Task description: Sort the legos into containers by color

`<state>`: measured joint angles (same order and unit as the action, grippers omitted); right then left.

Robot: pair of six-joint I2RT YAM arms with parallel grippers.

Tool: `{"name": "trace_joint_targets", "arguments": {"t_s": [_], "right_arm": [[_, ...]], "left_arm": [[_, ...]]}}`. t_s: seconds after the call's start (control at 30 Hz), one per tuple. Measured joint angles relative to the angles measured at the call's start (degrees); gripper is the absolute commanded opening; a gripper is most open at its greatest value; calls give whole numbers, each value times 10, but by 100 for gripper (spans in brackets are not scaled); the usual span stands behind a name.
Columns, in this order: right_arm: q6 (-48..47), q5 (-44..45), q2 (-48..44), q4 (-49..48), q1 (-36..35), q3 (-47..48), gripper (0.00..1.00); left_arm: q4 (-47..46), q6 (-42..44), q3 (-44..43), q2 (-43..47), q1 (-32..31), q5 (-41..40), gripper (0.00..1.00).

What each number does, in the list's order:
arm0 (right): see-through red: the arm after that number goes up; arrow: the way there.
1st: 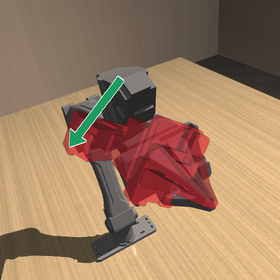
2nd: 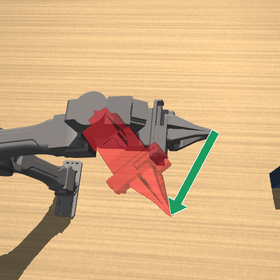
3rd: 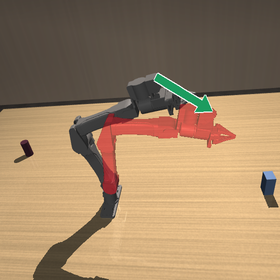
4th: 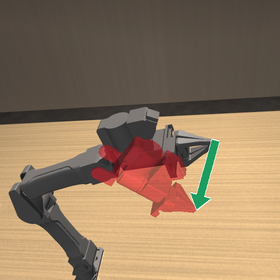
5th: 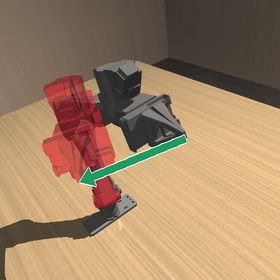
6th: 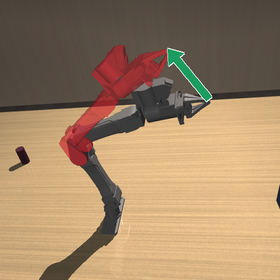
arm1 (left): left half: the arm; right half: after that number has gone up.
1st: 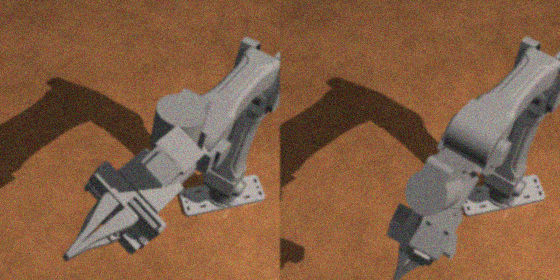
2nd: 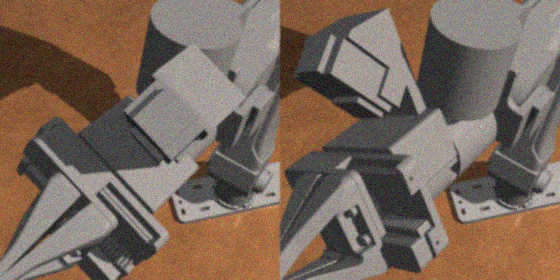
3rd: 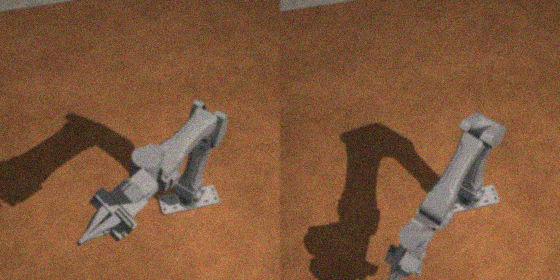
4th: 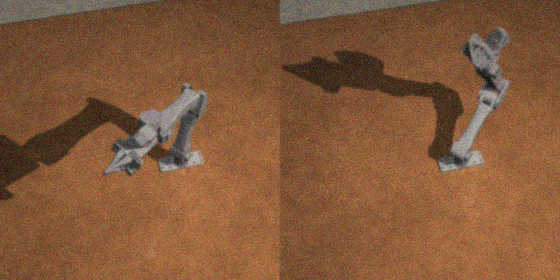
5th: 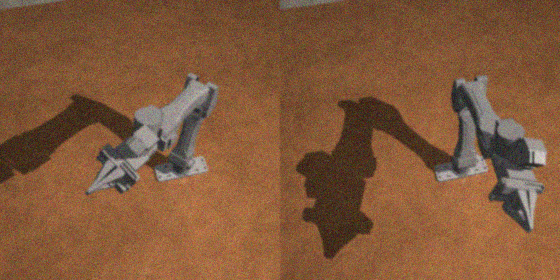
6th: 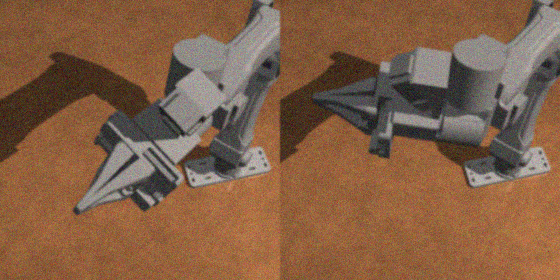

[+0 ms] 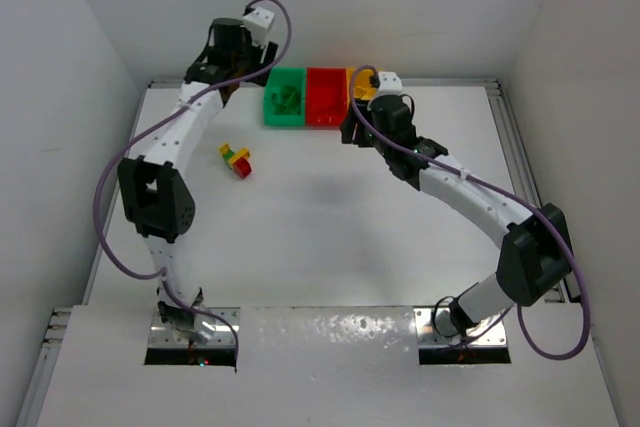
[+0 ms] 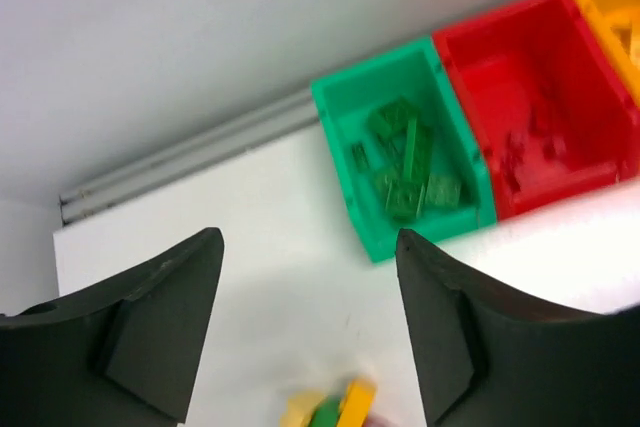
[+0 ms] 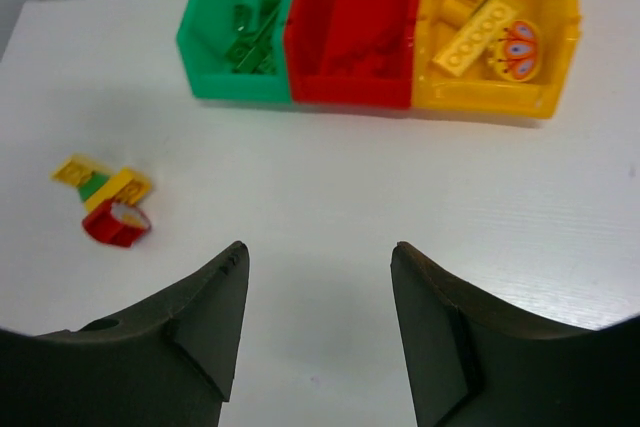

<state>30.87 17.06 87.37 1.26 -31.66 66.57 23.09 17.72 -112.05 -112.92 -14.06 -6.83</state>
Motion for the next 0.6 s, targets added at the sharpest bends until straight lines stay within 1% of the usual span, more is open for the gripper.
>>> {"name": "trace_joint_targets", "arguments": {"t_s": [0.07,0.13,0.2,0.27,0.33,0.43,0.53,0.6], "right_arm": [[-12,-30,0,0,-2,0,58],[-25,-63,0,-2,-2,-1,58],[-37,-89,0,-2,-3,-2,58],[-43,-108,0,-2,-4,-3,58],[-48,-123,0,-3,-5,-7,58],[-51,-137,0,-3,-6,-16,58],[-52,-144,0,-4,-7,-27,58],[-52,-144,-2,-3,-7,-37,58]], "left_arm": [[31,15,27,26,27,52,69],[58,64,81,50,67,110,70],[85,152,152,73,103,153,69],[133,253,194,79,132,178,69],[179,353,207,74,140,202,70],[236,495,204,64,133,251,70],[270,617,203,57,127,296,70],[289,682,202,52,123,316,71]]}}
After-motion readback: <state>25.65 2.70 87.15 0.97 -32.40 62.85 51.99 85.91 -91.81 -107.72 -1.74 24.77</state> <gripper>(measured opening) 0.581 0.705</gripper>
